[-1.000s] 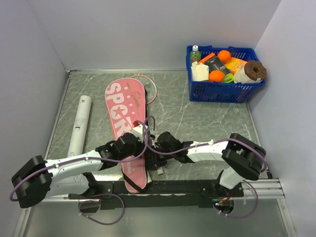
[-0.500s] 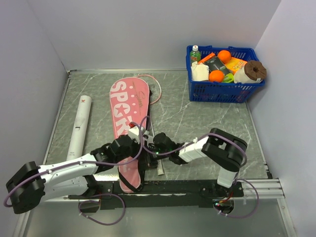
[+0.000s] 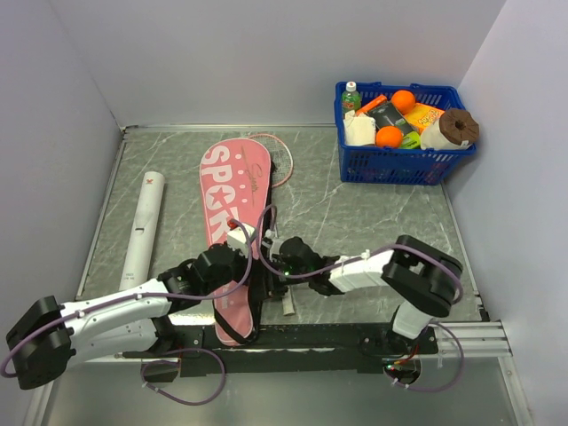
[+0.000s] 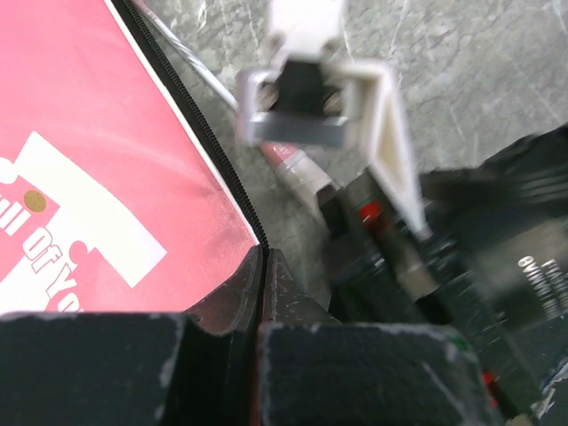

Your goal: Pack up the badminton gear

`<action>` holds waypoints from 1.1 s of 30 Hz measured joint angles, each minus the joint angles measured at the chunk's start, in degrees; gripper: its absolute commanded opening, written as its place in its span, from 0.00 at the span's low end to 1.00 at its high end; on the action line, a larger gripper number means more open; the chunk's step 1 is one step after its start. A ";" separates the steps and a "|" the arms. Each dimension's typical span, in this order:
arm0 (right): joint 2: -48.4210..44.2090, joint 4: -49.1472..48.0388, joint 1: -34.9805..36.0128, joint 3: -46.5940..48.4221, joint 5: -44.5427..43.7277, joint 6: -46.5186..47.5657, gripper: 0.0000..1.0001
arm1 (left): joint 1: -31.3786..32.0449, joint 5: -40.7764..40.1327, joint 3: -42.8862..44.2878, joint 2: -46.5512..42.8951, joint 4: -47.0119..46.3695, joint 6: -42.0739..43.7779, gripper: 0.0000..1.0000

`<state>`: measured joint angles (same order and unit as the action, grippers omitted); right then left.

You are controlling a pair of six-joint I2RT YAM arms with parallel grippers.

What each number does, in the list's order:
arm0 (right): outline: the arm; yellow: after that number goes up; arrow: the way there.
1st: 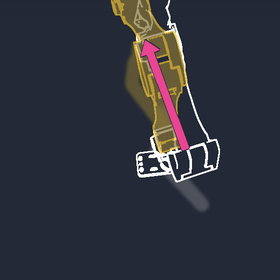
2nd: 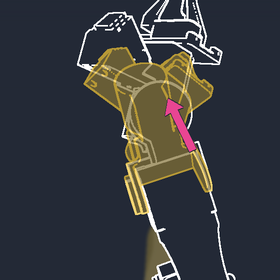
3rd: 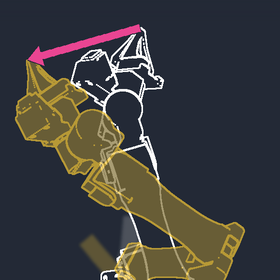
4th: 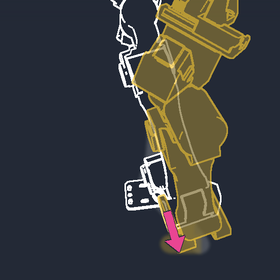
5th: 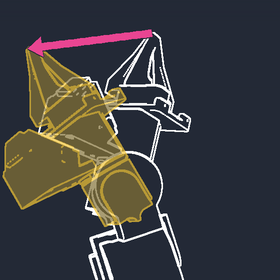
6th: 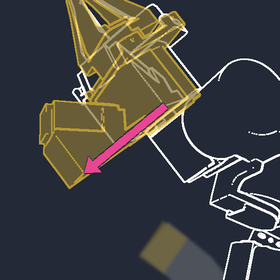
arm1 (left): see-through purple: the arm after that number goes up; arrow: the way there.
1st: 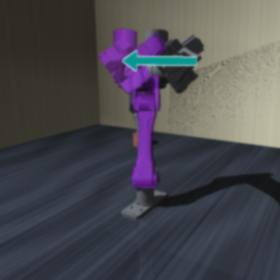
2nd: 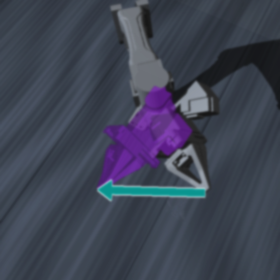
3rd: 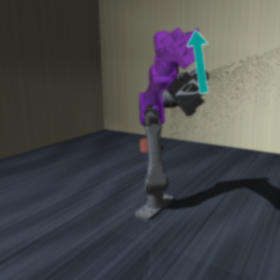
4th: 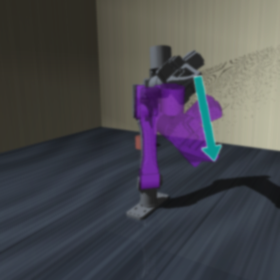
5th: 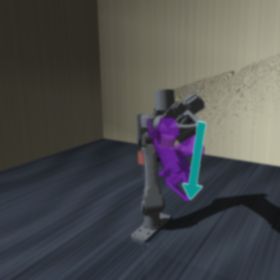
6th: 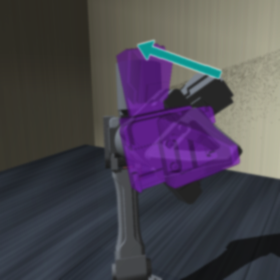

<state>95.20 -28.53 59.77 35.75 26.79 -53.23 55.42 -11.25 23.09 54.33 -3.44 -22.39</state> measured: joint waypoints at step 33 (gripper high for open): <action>10.19 -15.65 1.62 -0.85 4.68 -2.91 0.38 | 0.33 -0.76 0.04 1.05 0.85 0.04 0.01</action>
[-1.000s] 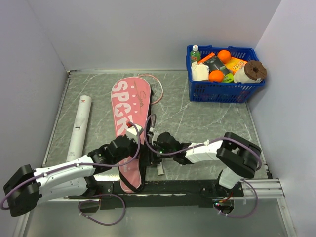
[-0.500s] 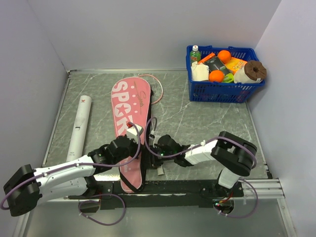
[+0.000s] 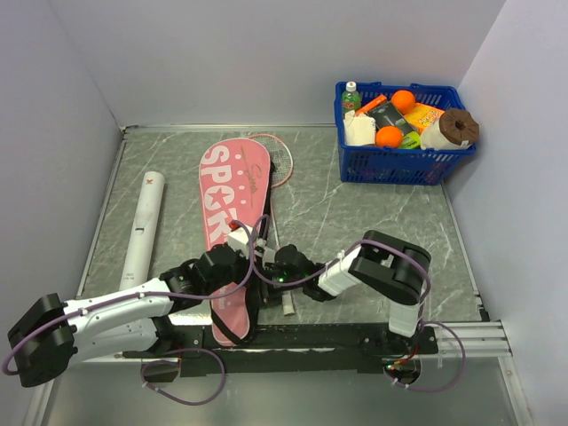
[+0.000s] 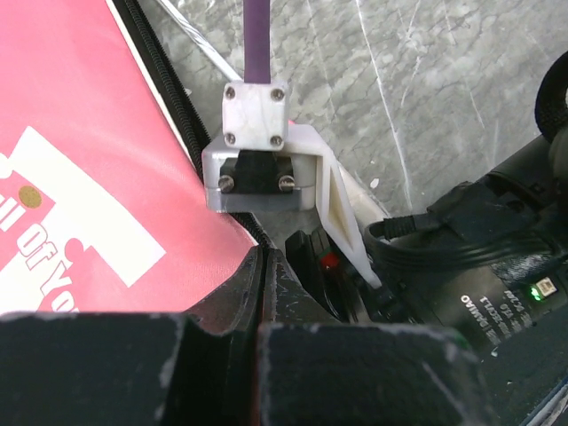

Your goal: Pack up the badminton gear

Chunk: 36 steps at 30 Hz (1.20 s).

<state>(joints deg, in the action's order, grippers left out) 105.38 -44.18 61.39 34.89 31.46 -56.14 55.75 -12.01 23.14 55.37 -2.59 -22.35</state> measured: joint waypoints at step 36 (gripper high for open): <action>-3.50 54.53 -17.31 33.92 -32.48 27.36 0.53 | 0.22 -16.33 2.32 0.72 6.86 -10.12 0.01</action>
<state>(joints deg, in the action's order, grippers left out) 101.89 10.35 44.07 68.82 -1.02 -28.77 55.96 -28.34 25.45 56.10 4.27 -32.47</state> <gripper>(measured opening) 0.533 0.021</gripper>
